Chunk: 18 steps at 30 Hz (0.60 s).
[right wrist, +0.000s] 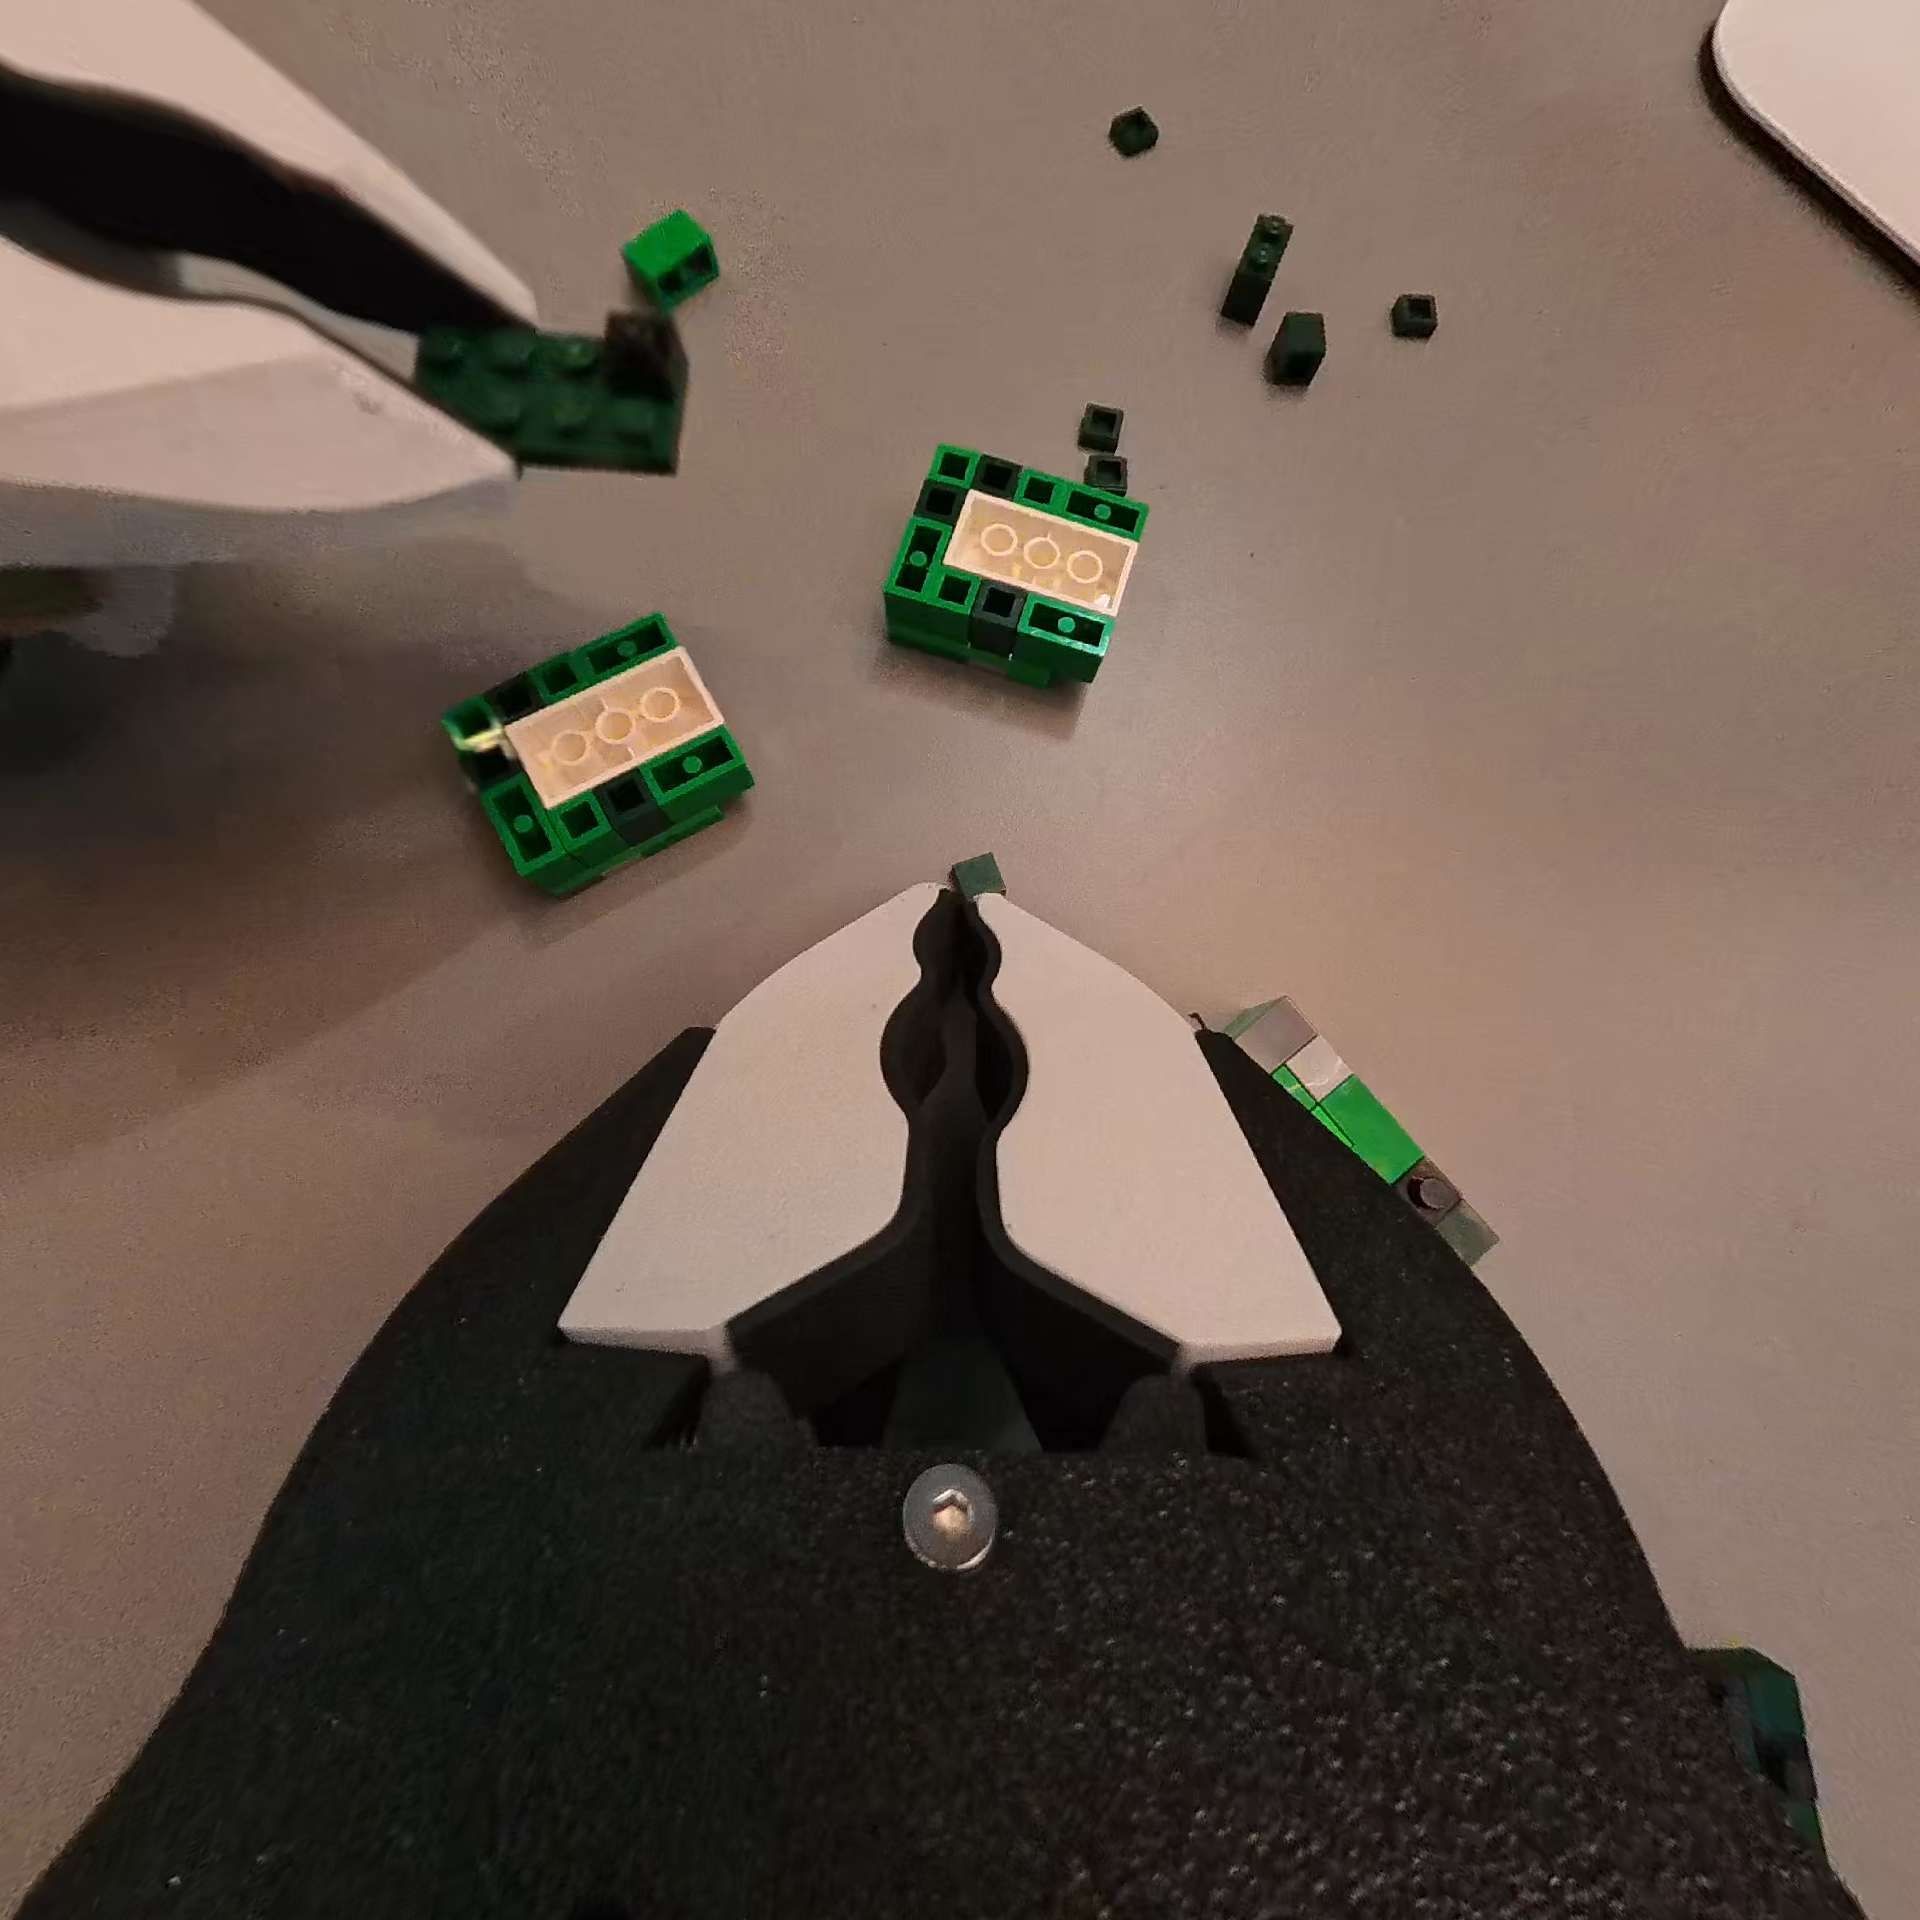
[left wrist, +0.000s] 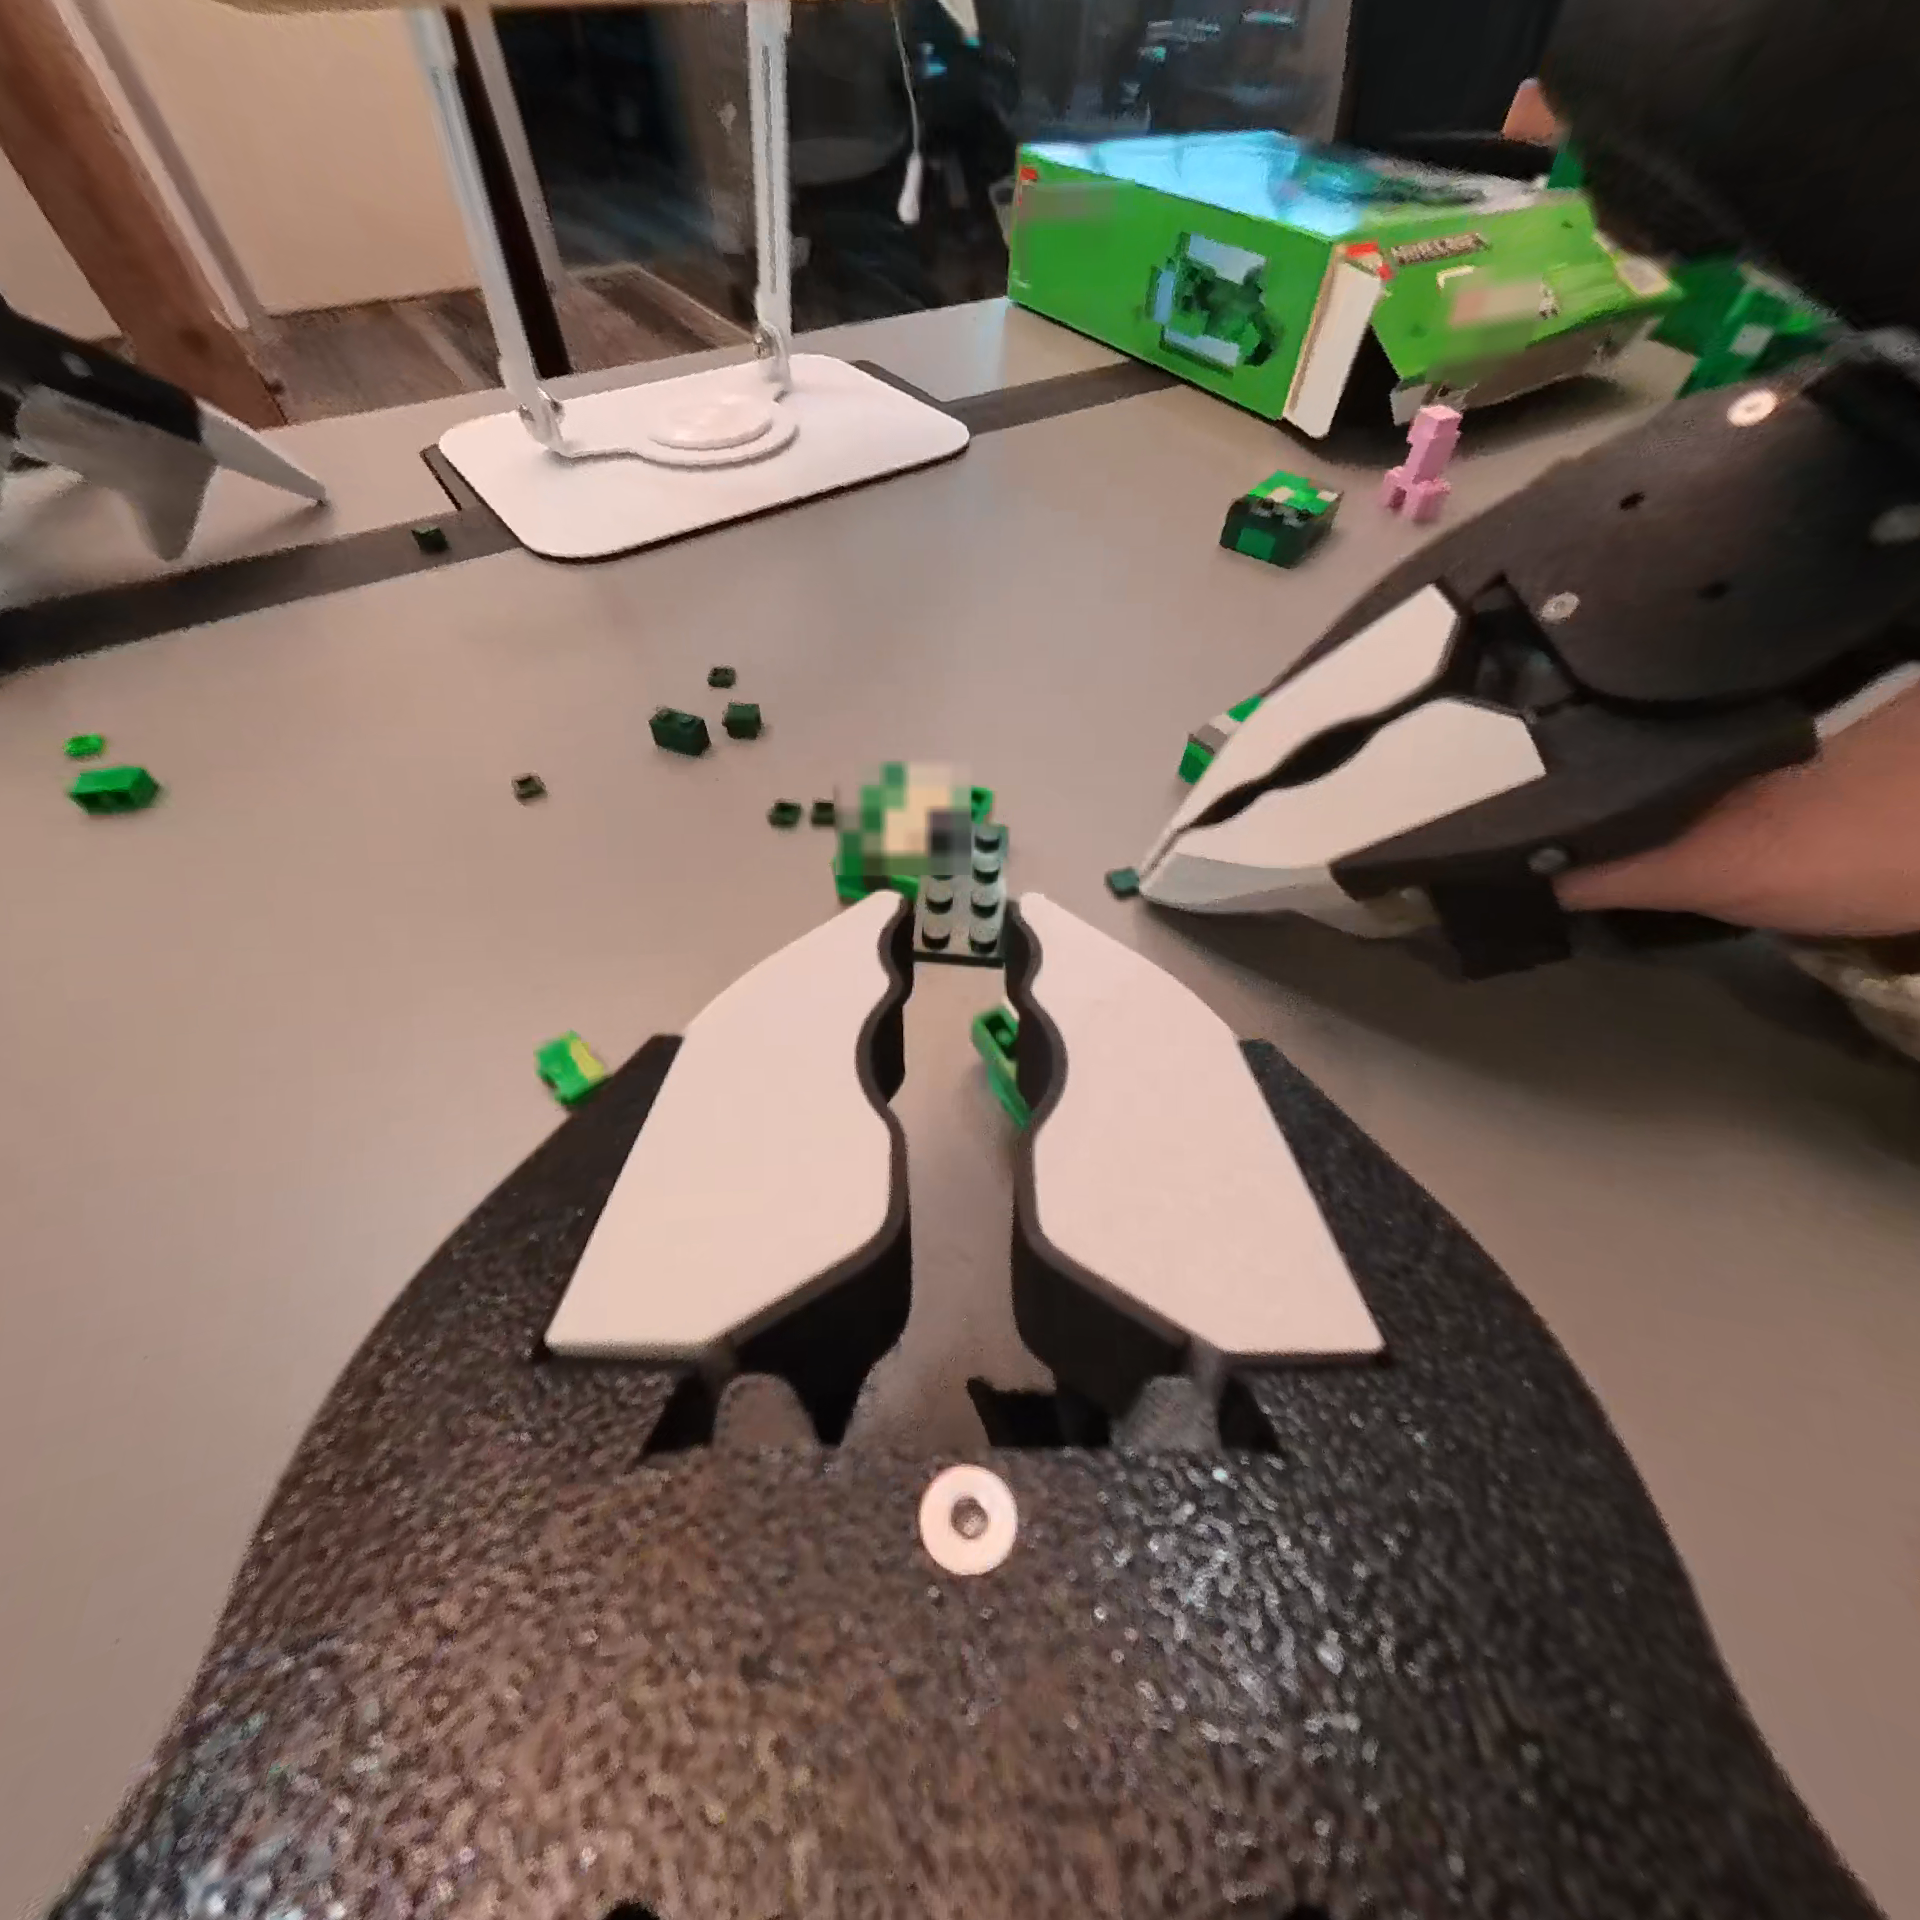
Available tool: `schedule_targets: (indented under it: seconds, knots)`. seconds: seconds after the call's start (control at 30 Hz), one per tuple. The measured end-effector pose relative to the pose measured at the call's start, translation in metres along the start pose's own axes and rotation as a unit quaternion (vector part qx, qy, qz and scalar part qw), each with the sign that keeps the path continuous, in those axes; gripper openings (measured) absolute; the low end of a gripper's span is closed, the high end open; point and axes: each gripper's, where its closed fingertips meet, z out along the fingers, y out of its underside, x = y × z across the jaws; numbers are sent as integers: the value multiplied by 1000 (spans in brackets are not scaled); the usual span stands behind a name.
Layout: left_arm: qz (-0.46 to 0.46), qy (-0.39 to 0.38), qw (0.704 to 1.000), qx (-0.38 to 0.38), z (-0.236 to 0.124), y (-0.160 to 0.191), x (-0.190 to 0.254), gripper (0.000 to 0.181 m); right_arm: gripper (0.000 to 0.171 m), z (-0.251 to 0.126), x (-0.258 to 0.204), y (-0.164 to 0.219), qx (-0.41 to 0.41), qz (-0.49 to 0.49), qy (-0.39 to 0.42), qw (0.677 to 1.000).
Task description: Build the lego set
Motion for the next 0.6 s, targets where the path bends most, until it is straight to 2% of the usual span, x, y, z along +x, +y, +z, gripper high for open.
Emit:
schedule_targets:
  seconds: [0.17,0.37,0.6]
  knots:
    - [39,-13,999,17,-8,-1,8,16,19,-2,-5,-1,16,-25,-39,999]
    - [33,-1,999,20,-9,-2,9,16,16,0,-2,-3,11,-38,-82,996]
    - [16,14,999,29,-11,-4,9,16,17,2,2,-2,1,-71,-88,994]
